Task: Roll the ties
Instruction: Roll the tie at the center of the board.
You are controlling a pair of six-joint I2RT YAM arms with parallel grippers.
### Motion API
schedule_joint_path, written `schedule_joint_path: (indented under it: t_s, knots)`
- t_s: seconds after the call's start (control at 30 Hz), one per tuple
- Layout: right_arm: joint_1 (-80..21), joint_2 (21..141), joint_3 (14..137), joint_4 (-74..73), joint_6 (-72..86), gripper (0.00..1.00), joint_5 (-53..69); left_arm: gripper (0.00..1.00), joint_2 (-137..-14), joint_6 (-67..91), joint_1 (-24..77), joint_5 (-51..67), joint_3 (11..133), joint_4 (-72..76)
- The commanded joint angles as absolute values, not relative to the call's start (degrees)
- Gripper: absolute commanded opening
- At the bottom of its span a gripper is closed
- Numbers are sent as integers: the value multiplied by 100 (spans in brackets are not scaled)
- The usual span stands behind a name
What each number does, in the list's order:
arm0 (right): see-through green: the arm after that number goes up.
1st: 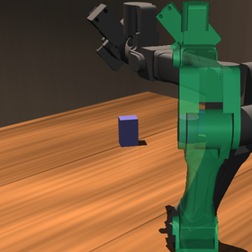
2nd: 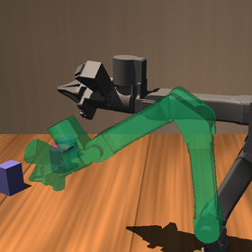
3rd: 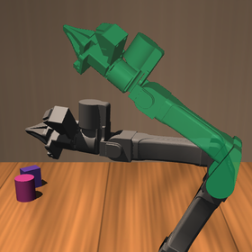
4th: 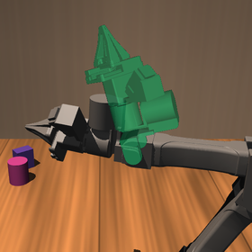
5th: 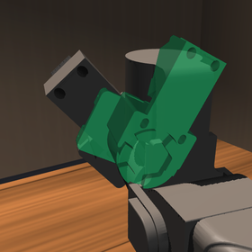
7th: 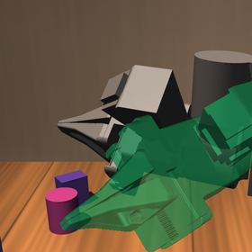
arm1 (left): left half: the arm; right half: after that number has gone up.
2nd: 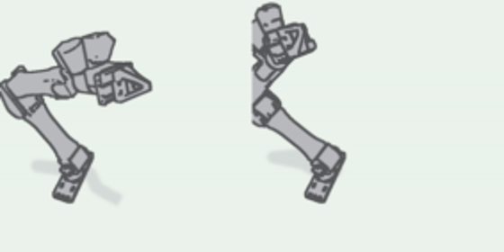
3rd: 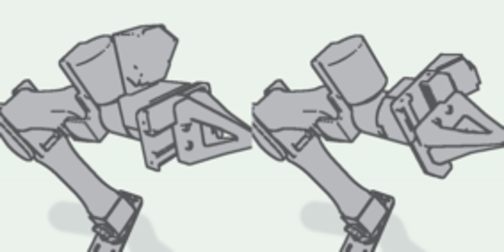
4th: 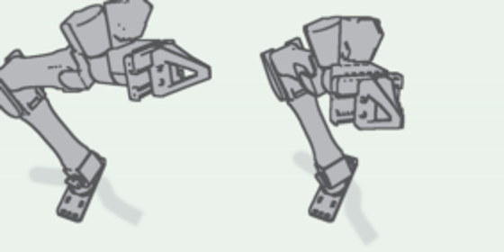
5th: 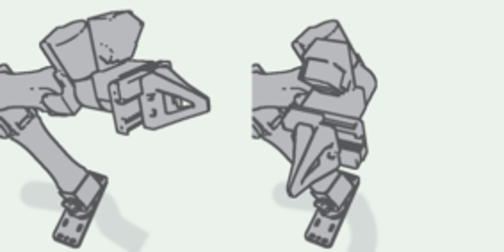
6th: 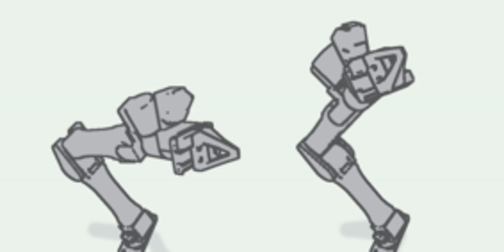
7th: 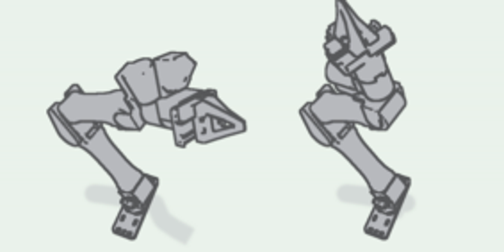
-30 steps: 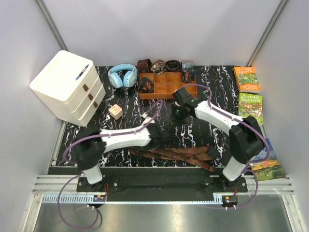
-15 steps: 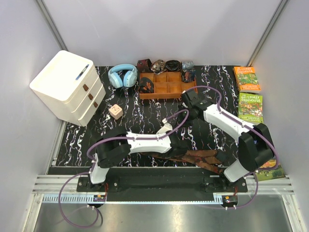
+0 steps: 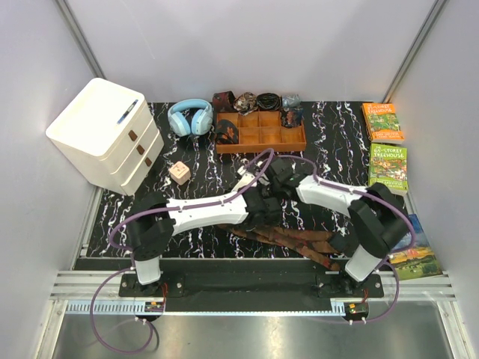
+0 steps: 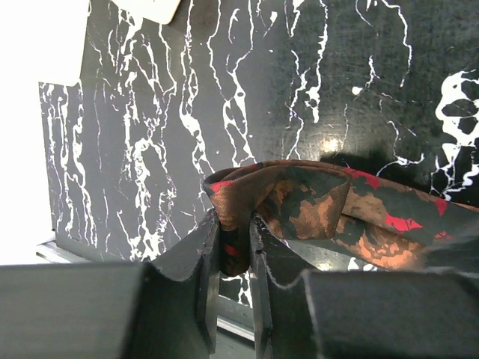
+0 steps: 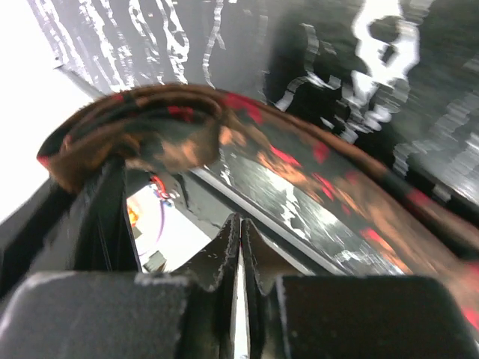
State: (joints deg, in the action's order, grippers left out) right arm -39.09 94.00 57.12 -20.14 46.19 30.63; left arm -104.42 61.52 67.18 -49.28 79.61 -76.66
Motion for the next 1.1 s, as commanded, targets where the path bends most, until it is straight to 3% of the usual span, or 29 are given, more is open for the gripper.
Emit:
schedule_joint_path:
  t_s: [0.0,0.5,1.07]
  knots:
    - [-4069,9886,5915,-871,5281,9,3577,12,-10152,6117,6724,-5212,7849,-8842]
    - [-4403,11179,6776,-220,5774,8,3814,11,-10081,5889,6732,-5177,7752,-8596]
    - [-4482,11821,6944,597,6179,8,4148,9,-10344,5555,6846,-4826,7699,-7964]
